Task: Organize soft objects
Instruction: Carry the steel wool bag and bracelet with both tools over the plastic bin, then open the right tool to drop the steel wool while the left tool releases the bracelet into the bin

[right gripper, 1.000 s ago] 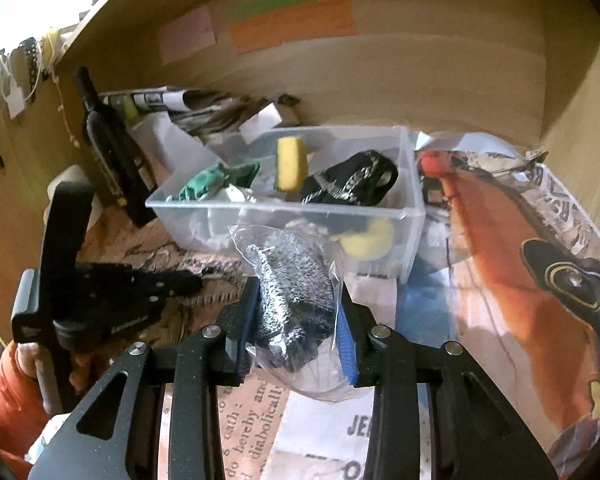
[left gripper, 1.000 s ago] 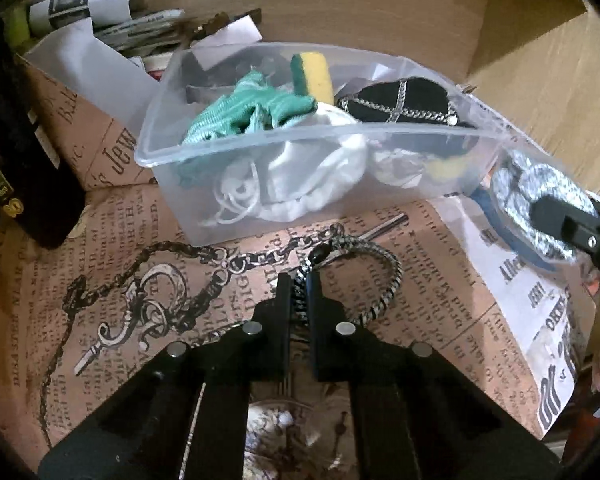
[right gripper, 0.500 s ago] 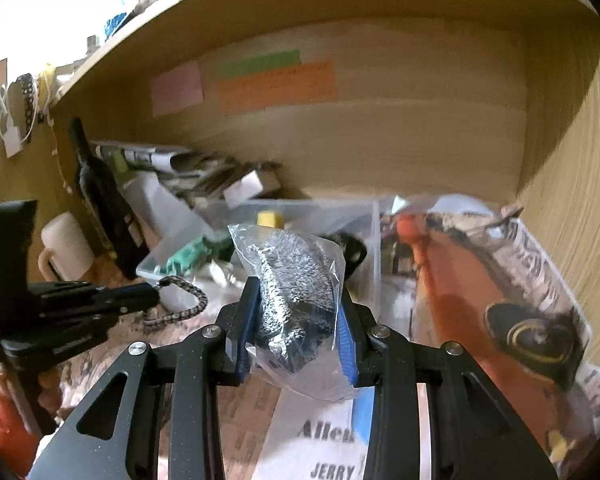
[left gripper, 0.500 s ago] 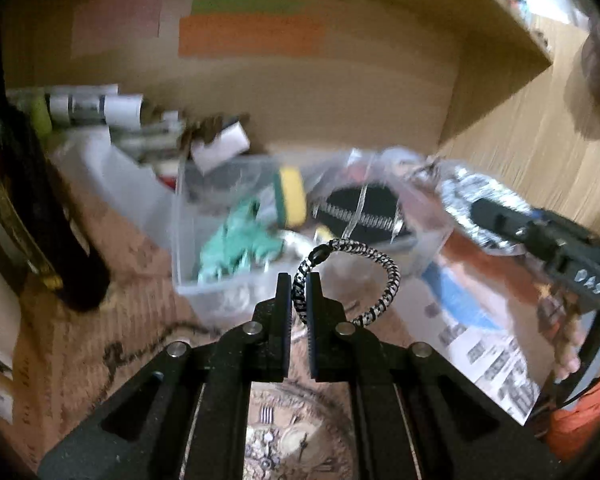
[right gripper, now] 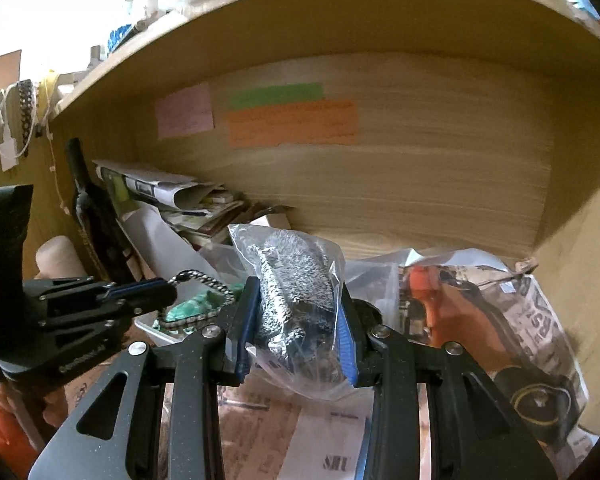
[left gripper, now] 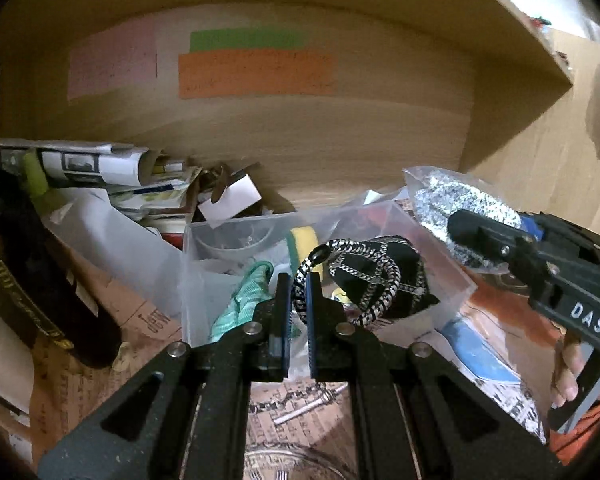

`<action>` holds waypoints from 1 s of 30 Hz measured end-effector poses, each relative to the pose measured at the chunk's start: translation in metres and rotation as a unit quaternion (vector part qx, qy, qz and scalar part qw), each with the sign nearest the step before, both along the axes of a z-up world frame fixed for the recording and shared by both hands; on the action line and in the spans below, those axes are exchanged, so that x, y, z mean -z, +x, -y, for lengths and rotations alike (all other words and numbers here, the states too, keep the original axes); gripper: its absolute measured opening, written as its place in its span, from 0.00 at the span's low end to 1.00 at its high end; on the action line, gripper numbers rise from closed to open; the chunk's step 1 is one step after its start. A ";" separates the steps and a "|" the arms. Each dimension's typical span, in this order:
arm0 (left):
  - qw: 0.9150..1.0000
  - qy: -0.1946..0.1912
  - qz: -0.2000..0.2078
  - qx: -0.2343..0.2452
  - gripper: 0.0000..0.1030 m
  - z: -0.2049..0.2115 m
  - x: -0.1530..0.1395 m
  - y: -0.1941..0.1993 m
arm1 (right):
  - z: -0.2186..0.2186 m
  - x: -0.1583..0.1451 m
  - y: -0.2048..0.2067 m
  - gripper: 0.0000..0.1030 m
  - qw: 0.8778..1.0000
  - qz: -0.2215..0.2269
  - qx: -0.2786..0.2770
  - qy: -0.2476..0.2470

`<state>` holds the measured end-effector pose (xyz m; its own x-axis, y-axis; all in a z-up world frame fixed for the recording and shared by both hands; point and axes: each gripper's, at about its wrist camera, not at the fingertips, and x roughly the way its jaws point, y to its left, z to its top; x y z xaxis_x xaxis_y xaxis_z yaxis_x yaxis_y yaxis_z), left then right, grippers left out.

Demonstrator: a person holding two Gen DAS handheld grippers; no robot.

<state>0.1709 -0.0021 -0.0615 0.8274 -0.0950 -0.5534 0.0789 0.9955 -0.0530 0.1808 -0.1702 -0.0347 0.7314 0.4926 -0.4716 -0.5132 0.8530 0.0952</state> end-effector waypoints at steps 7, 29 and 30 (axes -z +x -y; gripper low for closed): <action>1.000 0.005 -0.027 -0.009 0.05 -0.003 0.016 0.025 | -0.016 0.019 0.022 0.31 1.000 -0.026 -0.004 -0.016; 0.998 -0.016 -0.064 -0.005 0.20 -0.008 0.028 0.031 | -0.037 0.060 0.042 0.50 0.995 -0.078 -0.004 -0.068; 0.998 -0.015 -0.058 -0.004 0.20 -0.007 0.024 0.027 | -0.036 0.058 0.040 0.50 0.995 -0.074 -0.004 -0.067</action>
<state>0.1983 0.0050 -0.0859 0.7582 -0.1072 -0.6432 0.0627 0.9938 -0.0917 0.2204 -0.1342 -0.0925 0.6459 0.4229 -0.6356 -0.5085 0.8593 0.0551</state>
